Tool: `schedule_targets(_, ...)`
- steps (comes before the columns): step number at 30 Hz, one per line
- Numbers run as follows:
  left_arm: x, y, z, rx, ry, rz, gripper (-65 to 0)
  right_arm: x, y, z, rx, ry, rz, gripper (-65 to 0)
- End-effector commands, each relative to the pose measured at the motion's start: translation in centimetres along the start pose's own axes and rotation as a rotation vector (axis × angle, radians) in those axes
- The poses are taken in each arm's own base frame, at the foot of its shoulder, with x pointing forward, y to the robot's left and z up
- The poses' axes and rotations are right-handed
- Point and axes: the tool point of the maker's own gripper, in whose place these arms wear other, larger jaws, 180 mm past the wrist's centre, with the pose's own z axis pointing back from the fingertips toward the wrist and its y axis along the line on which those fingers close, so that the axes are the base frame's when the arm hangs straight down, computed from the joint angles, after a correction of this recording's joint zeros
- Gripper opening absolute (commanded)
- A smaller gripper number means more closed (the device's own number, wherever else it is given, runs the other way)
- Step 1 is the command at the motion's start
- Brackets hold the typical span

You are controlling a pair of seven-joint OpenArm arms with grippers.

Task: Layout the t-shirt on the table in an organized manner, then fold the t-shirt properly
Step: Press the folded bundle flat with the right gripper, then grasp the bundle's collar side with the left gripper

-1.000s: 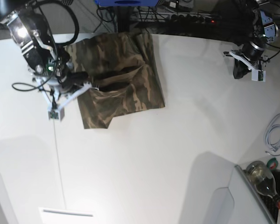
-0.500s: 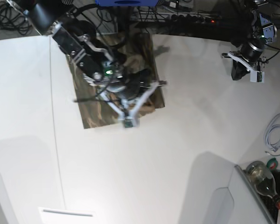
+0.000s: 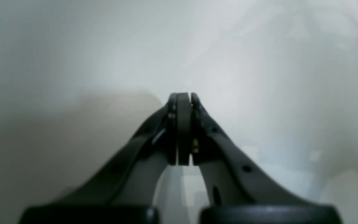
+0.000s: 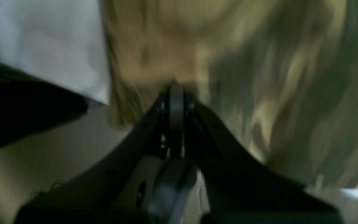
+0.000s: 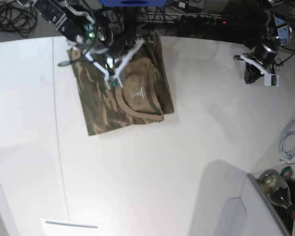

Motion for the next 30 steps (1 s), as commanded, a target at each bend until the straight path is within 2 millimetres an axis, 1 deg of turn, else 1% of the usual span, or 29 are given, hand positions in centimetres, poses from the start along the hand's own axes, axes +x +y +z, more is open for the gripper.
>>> schedule_targets(1, 1.5, 0.7, 0.1, 0.008, -0.042, -0.014, -65.0, 1.5, 0.0, 0.1, -0.001, -0.072, 0.001, -64.2)
schedule_targets(4, 1.6, 0.6, 0.1, 0.007, -0.047, -0.013, -65.0, -0.8, -0.4, -1.0, -0.024, -0.037, 0.0, -64.2)
schedule_targets(6, 1.5, 0.4, 0.0, 0.002, -0.043, -0.017, -65.0, -2.5, 0.4, -1.6, -0.01, -0.005, 0.034, -64.2)
schedule_targets(7, 1.4, -0.2, -0.2, -0.016, -0.035, -0.027, -65.0, -2.7, 0.7, -1.6, -0.003, -0.003, 0.043, -64.2)
schedule_targets(9, 0.9, -1.5, -0.7, -0.054, -0.016, -0.045, -65.0, -3.2, 0.6, -1.6, -0.006, 0.01, 0.046, -64.2)
schedule_targets(12, 0.4, -2.8, -1.0, -0.087, -0.003, -0.053, -65.0, -3.4, 0.7, -1.6, 0.001, 0.014, 0.051, -64.2)
schedule_targets(14, 0.4, -3.4, -1.1, -0.103, -0.002, -0.05, -65.0, -3.1, 1.0, -1.4, 0.01, 0.005, 0.054, -64.2)
schedule_targets(17, 0.3, -5.2, -1.6, -0.151, 0.005, -0.07, -65.0, -2.6, 1.7, -0.7, 0.033, 0.002, 0.053, -64.2)
schedule_targets(19, 1.2, -6.8, -1.6, -0.193, -0.016, -0.101, -65.0, -1.9, 2.1, 0.5, 0.054, -0.02, 0.052, -64.2)
schedule_targets(21, 2.5, -9.3, -0.9, -0.254, -0.062, -0.1, -65.0, -0.8, 2.8, 1.9, 0.082, -0.062, 0.054, -64.2)
schedule_targets(23, 4.6, -11.8, 0.0, -0.324, -0.117, -0.056, -65.0, 0.5, 2.2, 2.9, 0.08, -0.103, 0.04, -64.2)
schedule_targets(24, 5.4, -12.4, 0.3, -0.346, -0.128, -0.025, -65.0, 0.6, 2.0, 3.0, 0.075, -0.107, 0.031, -64.2)
schedule_targets(26, 7.0, -13.7, 0.8, -0.393, -0.146, 0.047, -65.0, 1.2, 0.7, 3.2, 0.044, -0.124, 0.0, -64.1)
schedule_targets(28, 7.7, -15.3, 1.2, -0.448, -0.14, 0.091, -65.0, 1.2, -0.6, 3.3, 0.014, -0.129, -0.035, -64.1)
schedule_targets(30, 7.7, -17.2, 1.4, -0.507, -0.117, 0.116, -65.0, 1.4, -2.1, 3.5, -0.022, -0.137, -0.065, -63.9)
